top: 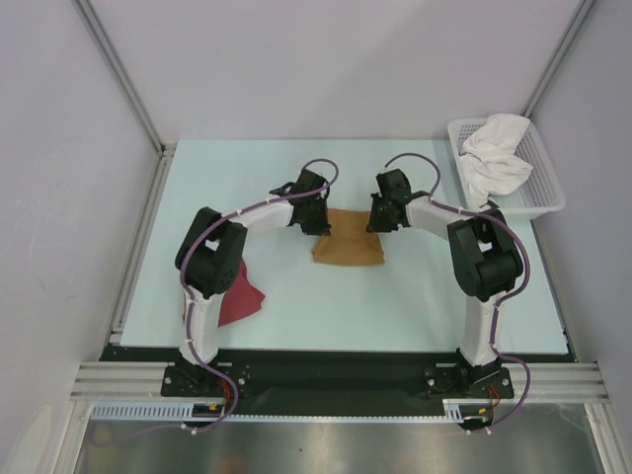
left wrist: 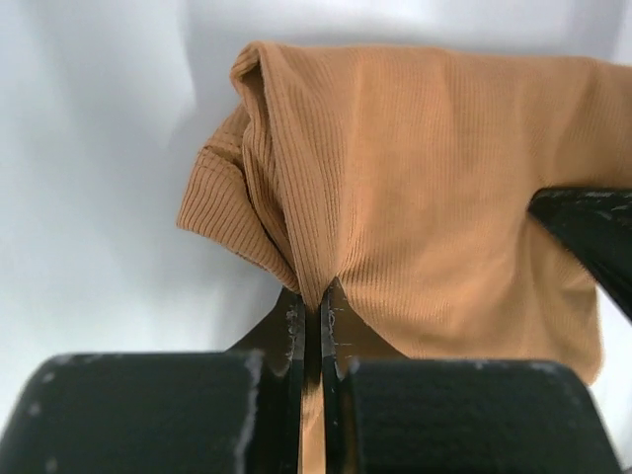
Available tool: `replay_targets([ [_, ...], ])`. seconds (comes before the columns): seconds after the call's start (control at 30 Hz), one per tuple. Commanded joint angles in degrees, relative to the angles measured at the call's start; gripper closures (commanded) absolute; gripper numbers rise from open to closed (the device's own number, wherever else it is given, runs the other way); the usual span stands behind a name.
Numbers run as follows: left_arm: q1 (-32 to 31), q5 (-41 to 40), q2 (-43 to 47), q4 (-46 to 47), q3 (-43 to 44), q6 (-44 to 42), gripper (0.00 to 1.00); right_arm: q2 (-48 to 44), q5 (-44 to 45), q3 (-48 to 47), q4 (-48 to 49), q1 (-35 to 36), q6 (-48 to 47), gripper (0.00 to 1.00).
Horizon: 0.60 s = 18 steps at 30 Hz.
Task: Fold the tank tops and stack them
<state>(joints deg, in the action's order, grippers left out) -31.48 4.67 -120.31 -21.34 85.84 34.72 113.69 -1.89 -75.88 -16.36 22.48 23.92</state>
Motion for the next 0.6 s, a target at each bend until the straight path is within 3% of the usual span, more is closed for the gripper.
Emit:
replay_targets([
  [0.0,0.28,-1.77,9.98,-3.7,-2.43,-3.16,1.0,-5.57,-8.54,2.13,2.37,3.01,1.12,1.0],
  [0.37,5.29,-1.41,32.06,-6.07,-19.29,-4.75,1.0,-14.98,-16.21,1.52,4.85,10.03,3.32,1.0],
  [0.57,9.86,-3.7,43.57,-13.63,-24.31,-4.84,1.0,-14.46,-17.01,-3.92,3.18,15.92,4.99,1.0],
])
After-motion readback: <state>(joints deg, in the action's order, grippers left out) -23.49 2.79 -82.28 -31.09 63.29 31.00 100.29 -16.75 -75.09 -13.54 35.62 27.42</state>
